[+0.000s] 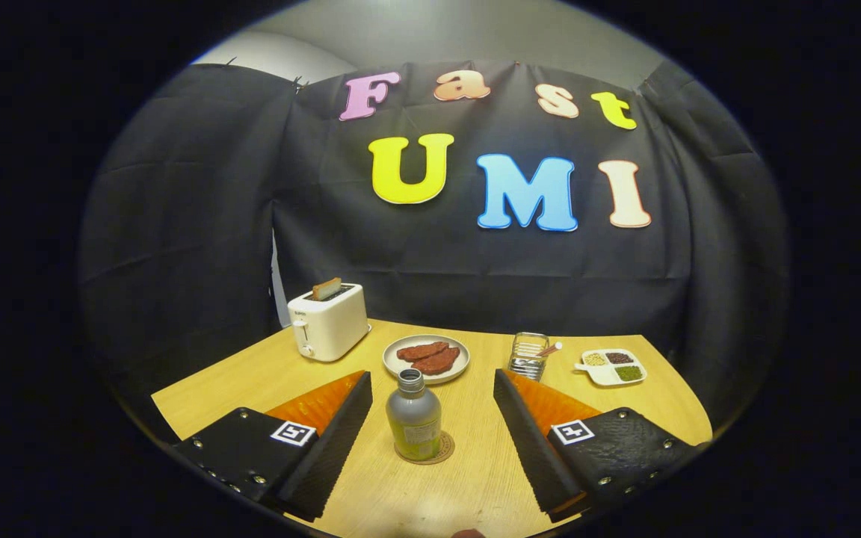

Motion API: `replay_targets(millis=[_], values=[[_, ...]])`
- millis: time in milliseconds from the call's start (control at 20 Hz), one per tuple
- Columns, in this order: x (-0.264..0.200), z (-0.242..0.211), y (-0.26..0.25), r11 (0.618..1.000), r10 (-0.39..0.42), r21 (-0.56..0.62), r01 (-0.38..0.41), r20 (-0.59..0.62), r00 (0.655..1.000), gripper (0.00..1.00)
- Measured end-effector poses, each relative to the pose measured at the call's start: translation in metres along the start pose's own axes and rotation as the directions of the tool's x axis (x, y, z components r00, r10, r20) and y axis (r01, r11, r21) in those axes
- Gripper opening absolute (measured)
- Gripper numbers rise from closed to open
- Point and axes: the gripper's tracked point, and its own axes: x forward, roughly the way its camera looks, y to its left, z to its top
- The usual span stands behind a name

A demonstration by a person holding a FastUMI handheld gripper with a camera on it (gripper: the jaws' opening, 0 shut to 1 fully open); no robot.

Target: Take the bottle from table, then pour the juice into the cup, finally place the bottle on the coaster

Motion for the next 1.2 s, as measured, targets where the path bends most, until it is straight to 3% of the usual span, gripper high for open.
replay_targets(millis=[350,650,1200], values=[[-0.049,0.040,-0.010,0.994,-0.104,-0.005,0.105,0.083,0.991,0.99],[-0.082,0.043,-0.020,0.980,-0.198,-0.013,0.201,0.123,0.972,0.99],[-0.101,0.043,-0.022,0.977,-0.213,0.003,0.215,0.160,0.964,0.99]])
